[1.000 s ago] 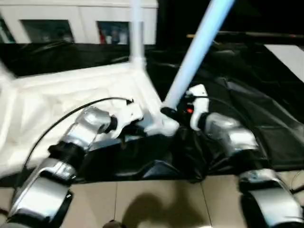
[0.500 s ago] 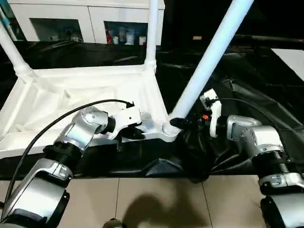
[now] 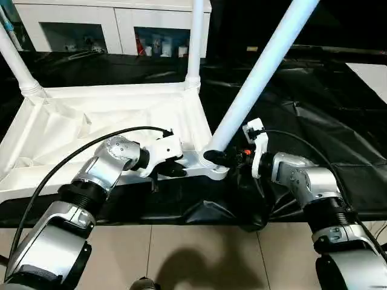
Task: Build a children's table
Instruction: Rotate leg to tighten
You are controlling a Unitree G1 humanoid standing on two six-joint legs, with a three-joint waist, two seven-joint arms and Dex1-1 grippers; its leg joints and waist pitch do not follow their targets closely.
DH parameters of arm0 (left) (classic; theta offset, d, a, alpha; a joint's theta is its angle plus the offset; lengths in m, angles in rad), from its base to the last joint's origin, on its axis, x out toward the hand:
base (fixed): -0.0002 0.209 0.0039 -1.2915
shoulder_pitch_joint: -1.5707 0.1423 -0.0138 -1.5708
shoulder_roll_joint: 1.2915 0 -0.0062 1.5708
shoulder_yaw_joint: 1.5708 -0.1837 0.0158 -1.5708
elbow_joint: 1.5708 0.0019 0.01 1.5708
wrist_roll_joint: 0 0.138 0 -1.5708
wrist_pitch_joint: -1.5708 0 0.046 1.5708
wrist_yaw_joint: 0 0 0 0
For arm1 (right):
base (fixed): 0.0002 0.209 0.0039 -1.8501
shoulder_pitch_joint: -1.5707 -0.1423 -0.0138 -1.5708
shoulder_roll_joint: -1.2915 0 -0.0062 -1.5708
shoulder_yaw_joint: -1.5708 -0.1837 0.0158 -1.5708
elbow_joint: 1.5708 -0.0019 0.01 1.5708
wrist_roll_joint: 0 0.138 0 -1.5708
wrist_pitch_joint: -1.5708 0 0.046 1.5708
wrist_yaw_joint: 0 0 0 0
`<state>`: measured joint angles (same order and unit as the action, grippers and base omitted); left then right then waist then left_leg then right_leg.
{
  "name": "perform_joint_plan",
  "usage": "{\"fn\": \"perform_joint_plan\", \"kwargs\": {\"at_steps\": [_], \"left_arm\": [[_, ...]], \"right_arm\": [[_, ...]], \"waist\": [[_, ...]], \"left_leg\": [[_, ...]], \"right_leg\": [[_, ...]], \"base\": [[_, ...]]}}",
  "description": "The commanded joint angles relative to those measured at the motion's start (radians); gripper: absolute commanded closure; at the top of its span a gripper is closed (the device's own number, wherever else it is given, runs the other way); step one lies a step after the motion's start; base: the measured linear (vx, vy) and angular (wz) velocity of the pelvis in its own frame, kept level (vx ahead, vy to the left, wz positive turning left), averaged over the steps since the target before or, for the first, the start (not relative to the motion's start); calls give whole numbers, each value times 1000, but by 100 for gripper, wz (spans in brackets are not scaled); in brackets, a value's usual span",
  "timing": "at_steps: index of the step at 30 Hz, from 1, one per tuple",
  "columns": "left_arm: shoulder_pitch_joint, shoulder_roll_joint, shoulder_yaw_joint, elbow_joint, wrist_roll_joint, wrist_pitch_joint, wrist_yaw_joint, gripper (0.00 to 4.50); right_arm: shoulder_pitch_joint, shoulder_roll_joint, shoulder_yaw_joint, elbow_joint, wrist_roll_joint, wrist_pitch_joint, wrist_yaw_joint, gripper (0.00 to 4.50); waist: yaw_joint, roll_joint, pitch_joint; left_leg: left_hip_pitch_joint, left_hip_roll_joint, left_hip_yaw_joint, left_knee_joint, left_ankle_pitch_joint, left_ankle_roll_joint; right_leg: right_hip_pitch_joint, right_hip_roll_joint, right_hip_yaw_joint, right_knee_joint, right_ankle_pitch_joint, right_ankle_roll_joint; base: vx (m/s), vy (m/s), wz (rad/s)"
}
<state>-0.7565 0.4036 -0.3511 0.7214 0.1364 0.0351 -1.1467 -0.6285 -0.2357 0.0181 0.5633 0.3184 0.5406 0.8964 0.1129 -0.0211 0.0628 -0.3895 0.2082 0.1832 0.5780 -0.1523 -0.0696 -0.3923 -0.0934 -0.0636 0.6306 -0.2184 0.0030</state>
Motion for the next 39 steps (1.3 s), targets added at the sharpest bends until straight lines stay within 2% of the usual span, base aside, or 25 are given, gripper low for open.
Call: {"fn": "perform_joint_plan", "kwargs": {"at_steps": [1,8,9,10,11,16,18,23,27,28,29,30,31,32,33,34,35,36,37,38,39], "left_arm": [[-19,-1,3,-2,8,-20,10,450],[-18,3,4,1,5,-22,2,450],[-19,3,4,2,4,-24,0,450],[-21,2,4,2,3,-23,-1,450],[-22,1,4,2,3,-23,-1,450],[-26,-4,7,6,1,-19,6,450],[-31,-11,10,18,20,-12,63,450],[-37,-12,4,27,40,-48,99,450],[-30,-20,30,5,11,-79,110,450],[-28,-24,38,0,-3,-75,105,450],[-27,-24,41,-2,-5,-80,107,450],[-25,-25,46,-6,-12,-86,107,450],[-22,-27,52,-11,-24,-80,96,450],[-21,-28,53,-11,-24,-79,95,450],[-21,-27,53,-11,-21,-81,98,450],[-21,-26,52,-11,-16,-86,103,450],[-21,-26,52,-11,-16,-86,103,450],[-22,-25,50,-11,-13,-86,105,450],[-24,-24,50,-5,-11,-84,104,450],[-27,-25,49,0,-10,-81,103,450],[-30,-24,47,4,-8,-82,102,450]], "right_arm": [[12,-6,-17,1,-16,-4,-18,194],[49,-35,-5,-6,-27,-36,-29,194],[52,-36,-5,-2,-29,-43,-32,194],[56,-32,-7,5,-31,-49,-36,194],[58,-28,-9,10,-31,-55,-39,194],[72,-4,-10,40,-44,-89,-58,194],[75,4,-15,21,-35,-86,-69,194],[66,3,-32,-30,-13,-64,-85,194],[61,9,-63,-75,-6,-65,-148,194],[59,13,-76,-89,-3,-63,-176,194],[59,16,-83,-98,0,-61,-189,194],[60,21,-95,-118,5,-58,-212,194],[68,30,-111,-151,15,-53,-240,194],[69,31,-113,-156,16,-53,-243,194],[77,38,-119,-175,21,-50,-257,194],[80,41,-121,-183,23,-49,-264,194],[80,41,-121,-183,23,-49,-264,194],[84,42,-121,-190,21,-49,-268,194],[94,48,-120,-210,19,-47,-281,194],[100,52,-119,-221,17,-45,-288,194],[102,54,-117,-227,16,-44,-291,194]], "waist": [[-2,2,-76],[-2,6,-76],[-3,8,-76],[-3,14,-75],[-5,11,-75],[-8,15,-71],[-10,20,-69],[-14,16,-66],[-13,18,-72],[-14,19,-77],[-14,19,-77],[-13,18,-84],[-12,20,-85],[-11,21,-85],[-12,23,-83],[-15,26,-80],[-17,28,-78],[-24,33,-64],[-26,30,-59],[-24,27,-58],[-22,29,-54]], "left_leg": [[25,22,0,-57,-117,18],[25,21,-1,-55,-125,17],[25,21,-1,-57,-138,13],[26,21,-2,-57,-144,10],[26,21,-2,-57,-149,9],[29,23,-4,-63,-203,-12],[30,23,-5,-65,-221,-20],[31,23,-7,-69,-251,-29],[29,23,-6,-65,-209,-23],[26,21,-6,-60,-164,-15],[26,21,-6,-60,-164,-15],[23,17,-6,-54,-104,1],[23,16,-6,-52,-89,7],[27,17,-5,-54,-112,8],[30,18,-5,-59,-171,6],[42,19,-3,-70,-280,-1],[51,19,-2,-75,-336,1],[82,16,6,-88,-494,15],[91,13,8,-89,-531,18],[98,9,11,-89,-529,24],[99,9,13,-91,-519,27]], "right_leg": [[47,-49,39,-56,48,-253],[49,-48,38,-56,75,-260],[49,-48,38,-57,64,-261],[48,-48,38,-57,60,-262],[48,-47,38,-58,57,-262],[46,-49,38,-65,-2,-261],[44,-48,39,-67,-16,-260],[43,-50,40,-76,-78,-244],[45,-48,40,-67,-13,-249],[48,-47,40,-60,58,-257],[48,-47,40,-60,58,-257],[51,-43,39,-51,145,-264],[51,-42,38,-48,173,-266],[54,-42,37,-50,161,-267],[59,-42,35,-53,113,-268],[65,-38,29,-64,7,-271],[69,-35,24,-72,-49,-276],[77,-28,15,-105,-271,-282],[81,-27,14,-117,-353,-274],[98,-31,18,-134,-445,-251],[103,-33,19,-141,-478,-238]], "base": [[0,0,0],[0,0,0],[0,0,0],[0,0,0],[0,0,0],[0,0,0],[0,0,0],[0,0,0],[0,0,0],[0,0,0],[0,0,0],[0,0,0],[0,0,0],[0,0,0],[0,0,0],[0,0,0],[0,0,0],[0,0,0],[0,0,0],[63,13,-1],[63,13,-1]]}}
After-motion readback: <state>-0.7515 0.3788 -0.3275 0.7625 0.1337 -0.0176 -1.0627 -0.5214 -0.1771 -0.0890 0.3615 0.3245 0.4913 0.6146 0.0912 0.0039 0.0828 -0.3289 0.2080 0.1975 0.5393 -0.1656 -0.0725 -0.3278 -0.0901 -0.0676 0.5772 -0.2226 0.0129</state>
